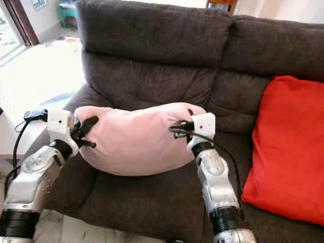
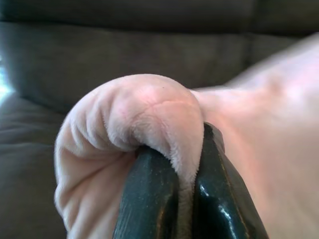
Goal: Move the pillow to the sofa from floor
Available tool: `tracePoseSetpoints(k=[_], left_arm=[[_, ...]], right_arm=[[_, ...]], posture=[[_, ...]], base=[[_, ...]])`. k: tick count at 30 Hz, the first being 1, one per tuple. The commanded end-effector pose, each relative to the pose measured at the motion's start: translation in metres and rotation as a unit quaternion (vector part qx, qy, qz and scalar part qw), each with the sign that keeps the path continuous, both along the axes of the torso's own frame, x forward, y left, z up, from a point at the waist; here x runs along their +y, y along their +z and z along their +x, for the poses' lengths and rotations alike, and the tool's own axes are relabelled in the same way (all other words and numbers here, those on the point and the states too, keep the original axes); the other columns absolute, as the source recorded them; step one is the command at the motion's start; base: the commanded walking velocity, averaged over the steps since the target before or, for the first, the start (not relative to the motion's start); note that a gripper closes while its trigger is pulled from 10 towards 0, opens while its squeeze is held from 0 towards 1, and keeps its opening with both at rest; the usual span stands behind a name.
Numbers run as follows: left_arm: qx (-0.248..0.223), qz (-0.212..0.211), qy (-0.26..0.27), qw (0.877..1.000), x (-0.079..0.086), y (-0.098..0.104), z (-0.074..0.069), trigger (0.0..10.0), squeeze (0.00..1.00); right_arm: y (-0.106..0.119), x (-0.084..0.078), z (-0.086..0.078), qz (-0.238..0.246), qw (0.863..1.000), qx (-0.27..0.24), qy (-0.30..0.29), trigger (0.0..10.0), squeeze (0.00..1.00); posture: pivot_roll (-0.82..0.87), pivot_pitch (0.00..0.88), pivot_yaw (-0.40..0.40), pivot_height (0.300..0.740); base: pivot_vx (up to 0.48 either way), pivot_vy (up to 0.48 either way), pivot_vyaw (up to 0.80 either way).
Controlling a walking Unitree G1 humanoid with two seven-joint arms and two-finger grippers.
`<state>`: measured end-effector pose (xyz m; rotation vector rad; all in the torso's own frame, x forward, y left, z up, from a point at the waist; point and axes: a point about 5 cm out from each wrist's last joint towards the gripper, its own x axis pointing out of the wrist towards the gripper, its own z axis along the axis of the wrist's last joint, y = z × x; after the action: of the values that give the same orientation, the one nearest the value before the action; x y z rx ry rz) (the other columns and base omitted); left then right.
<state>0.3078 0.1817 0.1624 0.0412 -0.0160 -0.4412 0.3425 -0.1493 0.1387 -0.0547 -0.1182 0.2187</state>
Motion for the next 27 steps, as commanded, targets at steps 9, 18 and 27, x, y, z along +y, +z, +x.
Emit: tracePoseSetpoints(k=[9,18,27], left_arm=[[0.038,0.02,-0.194,0.98,-0.037,0.005,-0.028,10.0,0.0],[0.07,0.024,-0.273,0.959,-0.052,0.003,-0.046,10.0,0.0],[0.071,0.024,-0.275,0.958,-0.053,0.005,-0.047,10.0,0.0]], right_arm=[[0.036,0.025,0.036,-0.03,0.998,-0.023,0.04,10.0,0.0],[0.067,0.083,0.051,-0.062,0.987,-0.032,0.142,10.0,0.0],[0.069,0.096,0.051,-0.063,0.982,-0.032,0.176,10.0,1.0]], posture=[[0.07,0.093,-0.053,0.74],[0.09,0.089,-0.062,0.74],[0.09,0.088,-0.067,0.74]], base=[[0.0,0.0,0.0],[0.0,0.0,0.0],[0.0,0.0,0.0]])
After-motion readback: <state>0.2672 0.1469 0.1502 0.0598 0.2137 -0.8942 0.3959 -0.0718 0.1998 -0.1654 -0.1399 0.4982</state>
